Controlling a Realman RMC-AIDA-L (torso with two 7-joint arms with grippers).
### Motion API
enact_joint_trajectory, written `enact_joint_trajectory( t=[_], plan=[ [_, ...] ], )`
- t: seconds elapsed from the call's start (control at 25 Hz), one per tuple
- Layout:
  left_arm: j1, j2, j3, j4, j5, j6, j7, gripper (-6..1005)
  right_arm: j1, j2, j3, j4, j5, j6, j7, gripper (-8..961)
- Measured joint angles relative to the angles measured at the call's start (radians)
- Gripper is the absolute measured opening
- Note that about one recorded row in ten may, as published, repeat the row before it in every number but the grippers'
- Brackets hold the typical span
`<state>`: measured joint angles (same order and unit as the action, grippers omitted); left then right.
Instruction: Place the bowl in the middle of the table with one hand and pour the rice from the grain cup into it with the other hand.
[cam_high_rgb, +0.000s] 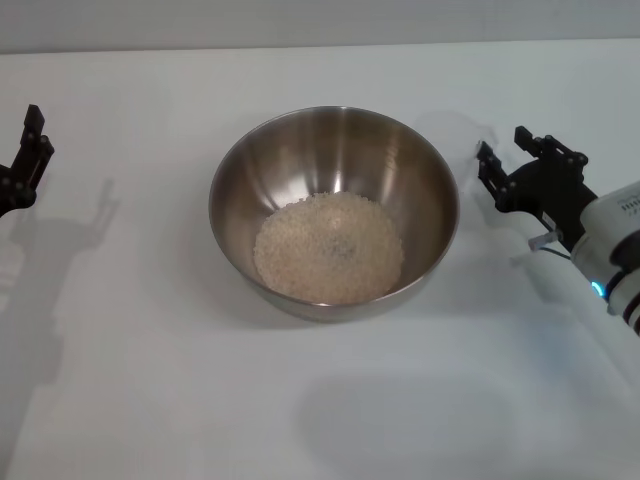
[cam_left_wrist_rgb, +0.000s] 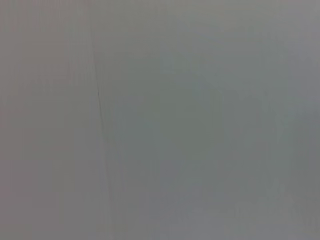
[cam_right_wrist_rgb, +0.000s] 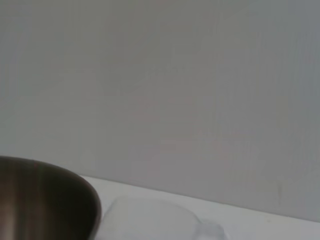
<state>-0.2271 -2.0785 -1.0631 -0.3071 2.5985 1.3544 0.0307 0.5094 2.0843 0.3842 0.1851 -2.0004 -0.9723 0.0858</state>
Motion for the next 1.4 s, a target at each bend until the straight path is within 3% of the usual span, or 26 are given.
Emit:
enact_joint_trajectory(
  t=[0.24, 0.44, 0.52, 0.64, 0.68, 0.76, 0.96, 1.4],
  plan=[
    [0.000, 0.000, 0.000, 0.004, 0.000, 0.000, 0.000, 802, -0.048, -0.001, -0.004, 0.016, -0.001, -0.069, 0.001, 522],
    [0.000, 0.000, 0.001, 0.005, 0.000, 0.000, 0.000, 802, -0.092, -0.002, -0.003, 0.029, -0.001, -0.117, 0.001, 640],
    [0.001, 0.000, 0.001, 0.005, 0.000, 0.000, 0.000, 802, -0.132, 0.000, 0.003, 0.039, 0.003, -0.184, 0.001, 639],
    [0.007, 0.000, 0.002, 0.001, 0.000, 0.000, 0.000, 802, -0.239, 0.002, 0.034, 0.061, 0.046, -0.394, 0.005, 638],
    [0.009, 0.000, 0.002, 0.001, 0.000, 0.000, 0.000, 802, -0.239, 0.002, 0.034, 0.061, 0.046, -0.394, 0.005, 659],
    [0.011, 0.000, 0.002, 0.002, 0.000, 0.000, 0.000, 802, -0.303, 0.001, 0.070, 0.071, 0.065, -0.524, 0.009, 700],
    [0.013, 0.000, -0.001, 0.009, 0.000, -0.003, 0.000, 802, -0.336, 0.002, 0.103, 0.047, 0.067, -0.586, 0.006, 803],
    [0.026, 0.000, -0.004, 0.014, 0.000, -0.005, 0.006, 802, -0.344, 0.006, 0.091, 0.046, 0.069, -0.630, -0.033, 832]
  ],
)
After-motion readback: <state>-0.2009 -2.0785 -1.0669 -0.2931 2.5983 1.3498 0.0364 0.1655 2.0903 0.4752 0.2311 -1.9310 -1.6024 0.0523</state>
